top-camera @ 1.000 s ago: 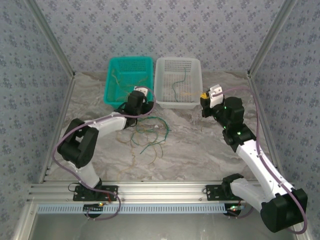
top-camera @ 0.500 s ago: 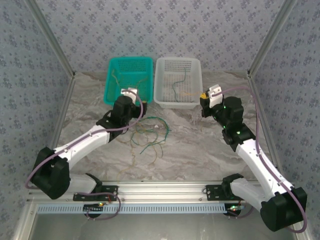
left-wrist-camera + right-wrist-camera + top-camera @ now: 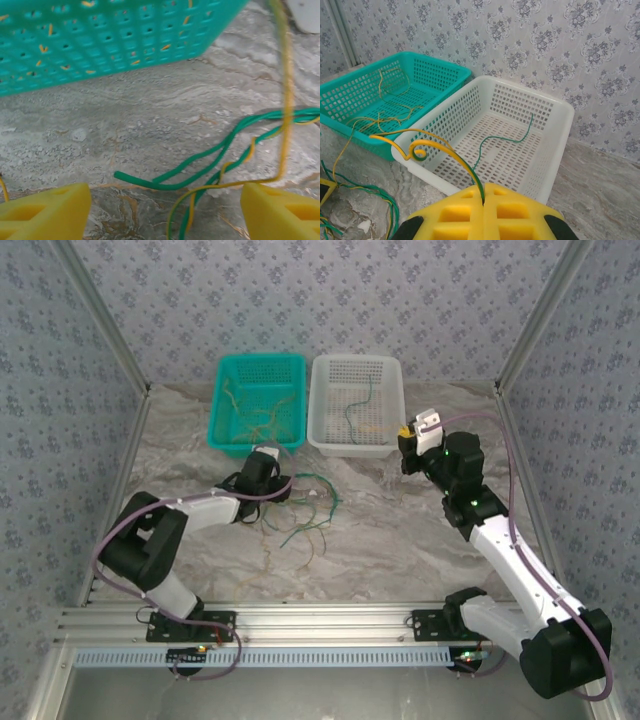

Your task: Untangle the cables

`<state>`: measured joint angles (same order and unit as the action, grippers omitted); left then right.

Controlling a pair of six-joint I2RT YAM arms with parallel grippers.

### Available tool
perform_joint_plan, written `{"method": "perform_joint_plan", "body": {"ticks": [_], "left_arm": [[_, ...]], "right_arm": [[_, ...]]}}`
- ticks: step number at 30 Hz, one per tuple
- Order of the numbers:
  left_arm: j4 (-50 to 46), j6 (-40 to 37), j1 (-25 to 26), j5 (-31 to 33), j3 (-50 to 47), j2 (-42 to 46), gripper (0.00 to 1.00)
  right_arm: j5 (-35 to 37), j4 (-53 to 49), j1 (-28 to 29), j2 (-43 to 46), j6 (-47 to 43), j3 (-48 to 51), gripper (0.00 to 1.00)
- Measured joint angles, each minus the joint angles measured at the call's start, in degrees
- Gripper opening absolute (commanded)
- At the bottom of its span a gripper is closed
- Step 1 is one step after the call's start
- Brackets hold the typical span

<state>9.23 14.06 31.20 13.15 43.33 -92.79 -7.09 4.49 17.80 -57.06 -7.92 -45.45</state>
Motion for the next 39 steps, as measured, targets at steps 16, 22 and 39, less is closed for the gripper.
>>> {"method": "perform_joint_plan", "body": {"ticks": [16,22,39], "left_arm": [[-2.6,-1.1,2.1,1.5,1.9,2.8,0.02],[-5.7,-1.2,2.2,1.9,4.9,10.2,0.00],[-0.6,-3.5,1.8,-3.3,6.6,0.4,0.77]], "right_arm": [[0.0,0.0,0.3,0.0,0.0,0.0,0.00],[0.1,0.0,0.3,0.0,-0.1,0.0,0.00],[0.1,1.8,0.3,-0.4,-0.2,0.3,0.00]]}}
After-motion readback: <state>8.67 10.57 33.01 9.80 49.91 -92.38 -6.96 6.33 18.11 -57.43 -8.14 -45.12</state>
